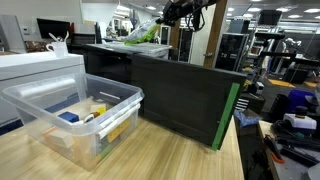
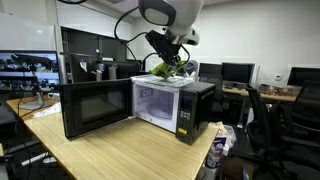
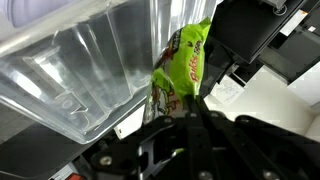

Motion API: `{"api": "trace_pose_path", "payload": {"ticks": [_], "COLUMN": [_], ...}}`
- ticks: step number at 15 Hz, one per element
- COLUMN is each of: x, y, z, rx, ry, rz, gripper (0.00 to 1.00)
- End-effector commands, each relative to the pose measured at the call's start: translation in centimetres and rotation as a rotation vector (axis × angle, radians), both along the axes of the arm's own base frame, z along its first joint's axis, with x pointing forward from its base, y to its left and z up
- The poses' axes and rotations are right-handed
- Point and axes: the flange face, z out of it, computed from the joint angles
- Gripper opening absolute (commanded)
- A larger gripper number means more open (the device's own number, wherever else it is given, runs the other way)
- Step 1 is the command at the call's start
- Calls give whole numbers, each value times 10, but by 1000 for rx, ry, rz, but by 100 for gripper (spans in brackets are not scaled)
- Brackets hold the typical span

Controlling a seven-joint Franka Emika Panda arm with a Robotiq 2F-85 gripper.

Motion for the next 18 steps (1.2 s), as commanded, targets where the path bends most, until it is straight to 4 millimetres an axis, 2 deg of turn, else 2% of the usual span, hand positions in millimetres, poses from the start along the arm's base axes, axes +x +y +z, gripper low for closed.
{"api": "trace_pose_path", "payload": {"ticks": [1, 6, 14, 18], "x": [-24, -36, -53, -63], "y": [7, 14, 25, 24], "z": [9, 16, 42, 42], "rx": [-1, -5, -12, -19], "ry": [-50, -65, -102, -84], "rz": [12, 19, 20, 6], "gripper": [0, 0, 0, 0]}}
